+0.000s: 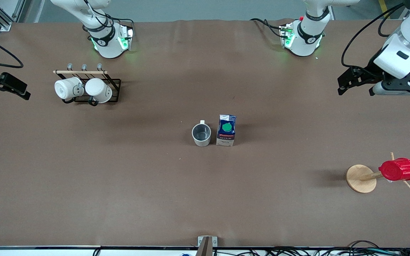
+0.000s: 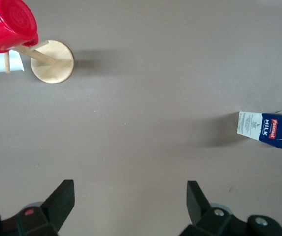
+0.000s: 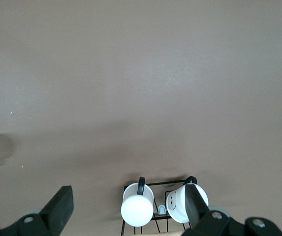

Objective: Place cup and milk on table

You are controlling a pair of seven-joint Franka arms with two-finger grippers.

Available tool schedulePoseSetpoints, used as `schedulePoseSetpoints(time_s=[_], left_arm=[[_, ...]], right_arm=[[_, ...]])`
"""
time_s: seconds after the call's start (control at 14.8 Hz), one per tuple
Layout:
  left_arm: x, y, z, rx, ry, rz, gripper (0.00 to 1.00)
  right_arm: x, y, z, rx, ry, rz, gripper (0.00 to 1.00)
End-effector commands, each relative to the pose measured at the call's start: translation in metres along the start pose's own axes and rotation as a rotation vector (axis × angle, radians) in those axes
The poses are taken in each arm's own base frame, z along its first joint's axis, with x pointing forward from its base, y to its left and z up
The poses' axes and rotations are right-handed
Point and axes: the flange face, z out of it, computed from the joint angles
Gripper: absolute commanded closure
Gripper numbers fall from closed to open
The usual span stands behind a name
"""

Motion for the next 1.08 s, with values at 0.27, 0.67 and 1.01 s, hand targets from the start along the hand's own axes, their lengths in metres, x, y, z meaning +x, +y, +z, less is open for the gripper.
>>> schedulePoseSetpoints(time_s=[0.27, 0.67, 1.01], left_arm=[[0.015, -0.005, -0.024, 0.006, -0.044, 0.014, 0.02], [0.015, -0.009, -0.02, 0.008, -0.076, 0.006, 0.02], [0.015, -0.007, -0.02, 0.011, -0.073, 0.006, 0.02]], right_arm=[[-0.002, 0.004, 0.001, 0.021, -0.008, -0.009, 0.0], [-0.002, 0.004, 0.001, 0.021, -0.008, -0.009, 0.0], [-0.002, 0.005, 0.001, 0.021, -0.008, -0.008, 0.0]])
